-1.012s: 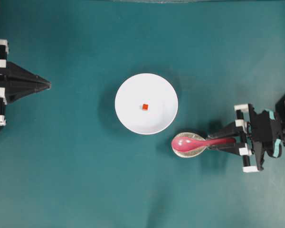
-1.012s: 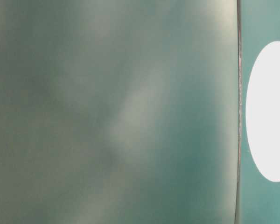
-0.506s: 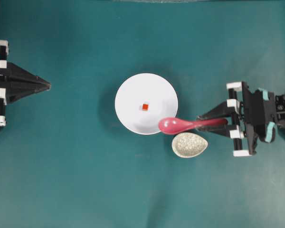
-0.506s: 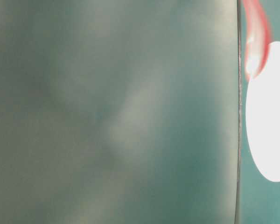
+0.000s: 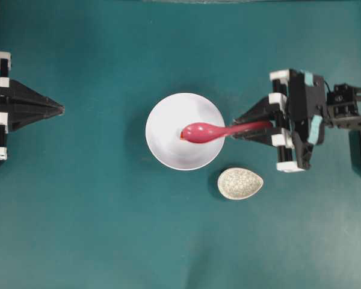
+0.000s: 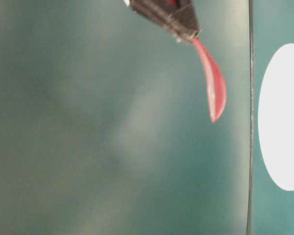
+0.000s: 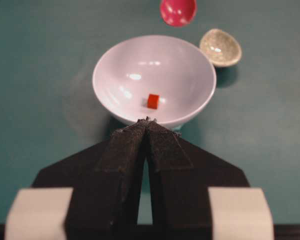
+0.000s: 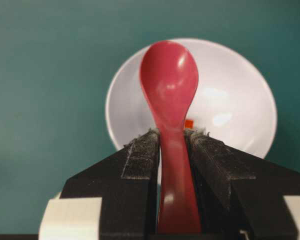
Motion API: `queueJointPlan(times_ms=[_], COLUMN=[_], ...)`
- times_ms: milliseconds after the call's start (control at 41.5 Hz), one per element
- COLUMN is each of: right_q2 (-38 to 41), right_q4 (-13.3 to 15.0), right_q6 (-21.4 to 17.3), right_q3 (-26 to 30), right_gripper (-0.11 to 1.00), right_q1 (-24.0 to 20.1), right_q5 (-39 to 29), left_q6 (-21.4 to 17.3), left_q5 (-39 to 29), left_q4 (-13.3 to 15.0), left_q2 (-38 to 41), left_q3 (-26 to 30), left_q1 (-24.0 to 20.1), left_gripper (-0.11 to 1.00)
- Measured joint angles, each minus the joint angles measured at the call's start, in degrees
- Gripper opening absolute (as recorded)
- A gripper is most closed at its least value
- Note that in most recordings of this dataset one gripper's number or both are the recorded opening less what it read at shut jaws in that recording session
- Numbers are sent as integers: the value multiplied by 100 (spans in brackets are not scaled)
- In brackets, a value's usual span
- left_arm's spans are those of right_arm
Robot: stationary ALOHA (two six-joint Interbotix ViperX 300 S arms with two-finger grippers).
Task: Grip the spoon and scoop the red block from the bowl with right arm.
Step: 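Lift the spoon with the right gripper and carry it over the white bowl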
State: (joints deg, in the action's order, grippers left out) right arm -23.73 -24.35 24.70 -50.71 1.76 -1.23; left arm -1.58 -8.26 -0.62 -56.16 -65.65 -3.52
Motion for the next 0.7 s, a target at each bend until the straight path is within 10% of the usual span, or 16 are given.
queueJointPlan(times_ms=[698], right_q2=[844], right_q4=[97], right_q6=[-888], right_q3=[1784], right_gripper=[25], right_q1=[800], right_q5=[-2777], left_q6=[0], left_q5=[-62], left_q4=[0], left_q2=[-149], left_q3=[0], left_q1=[0], left_gripper=[0])
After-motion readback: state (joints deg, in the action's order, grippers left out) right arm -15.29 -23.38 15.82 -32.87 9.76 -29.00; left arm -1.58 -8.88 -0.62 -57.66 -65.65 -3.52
